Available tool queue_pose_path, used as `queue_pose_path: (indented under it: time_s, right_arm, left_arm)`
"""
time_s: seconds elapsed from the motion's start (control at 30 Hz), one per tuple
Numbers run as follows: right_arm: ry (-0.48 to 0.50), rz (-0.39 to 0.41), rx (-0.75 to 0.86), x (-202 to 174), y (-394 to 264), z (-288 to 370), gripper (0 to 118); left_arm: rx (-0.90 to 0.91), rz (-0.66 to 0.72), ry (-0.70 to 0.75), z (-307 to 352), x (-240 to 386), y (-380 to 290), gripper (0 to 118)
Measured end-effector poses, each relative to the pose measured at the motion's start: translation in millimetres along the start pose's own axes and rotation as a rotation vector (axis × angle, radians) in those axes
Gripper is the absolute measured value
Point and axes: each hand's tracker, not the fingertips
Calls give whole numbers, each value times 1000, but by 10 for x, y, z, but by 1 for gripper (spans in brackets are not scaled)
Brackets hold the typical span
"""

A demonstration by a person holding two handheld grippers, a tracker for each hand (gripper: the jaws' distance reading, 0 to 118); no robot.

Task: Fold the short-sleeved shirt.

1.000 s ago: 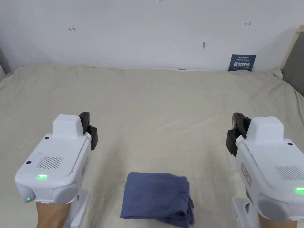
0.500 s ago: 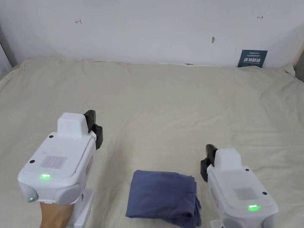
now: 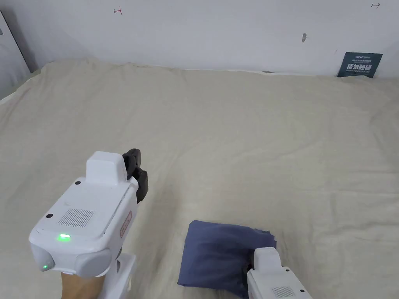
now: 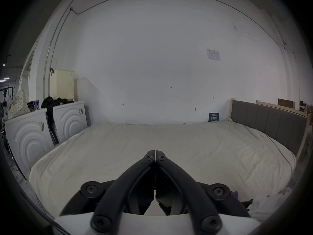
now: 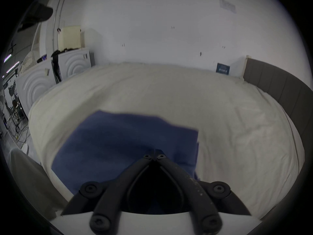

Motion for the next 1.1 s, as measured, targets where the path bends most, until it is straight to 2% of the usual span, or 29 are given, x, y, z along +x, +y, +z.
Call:
queue_pose_path:
  time_s: [0.1, 0.17, 0.23, 0.27, 0.33, 0.4, 0.43, 0.47, 0.63, 0.67, 0.73, 0.87, 0.9, 0.93, 1.03, 1.1]
  right_arm:
    - [4, -9, 40, 24, -93, -52, 2]
    - [15, -7, 36, 61, -89, -62, 2]
    - [35, -19, 44, 105, -111, -54, 2]
    - [39, -23, 47, 110, -115, -51, 2]
    - [42, -27, 49, 107, -115, -35, 2]
    - [42, -31, 51, 108, -118, -35, 2]
    - [44, -36, 52, 111, -121, -26, 2]
    - [47, -41, 51, 117, -120, -25, 2]
    - [61, -54, 50, 152, -124, -26, 2]
    - [64, -55, 51, 158, -126, -26, 2]
    - [69, -59, 54, 170, -136, -25, 2]
    - [74, -68, 57, 184, -149, -34, 2]
    - [75, -72, 59, 187, -150, -33, 2]
    - [77, -75, 59, 192, -153, -33, 2]
    - [86, -80, 61, 213, -162, -37, 2]
    - [91, -80, 57, 221, -147, -32, 2]
  left_arm:
    - [-71, 50, -52, -99, -29, -105, 1]
    - [-155, 136, -116, -203, -74, -237, 1]
    - [-259, 275, -164, -299, -120, -451, 5]
    - [-322, 328, -191, -360, -142, -549, 12]
    - [-437, 400, -254, -520, -188, -762, 45]
    - [-574, 450, -308, -701, -216, -971, 100]
    - [-668, 483, -328, -813, -238, -1090, 116]
    - [-730, 512, -342, -886, -256, -1193, 118]
    - [-857, 603, -402, -1179, -357, -1626, 114]
    - [-873, 606, -421, -1234, -378, -1684, 108]
    - [-916, 614, -444, -1336, -413, -1744, 83]
    - [-969, 582, -511, -1524, -409, -1845, 59]
    - [-981, 582, -518, -1526, -380, -1867, 45]
    - [-982, 591, -519, -1530, -369, -1896, 38]
    - [-977, 616, -542, -1529, -373, -1968, 20]
    - [-976, 646, -551, -1521, -367, -1990, 18]
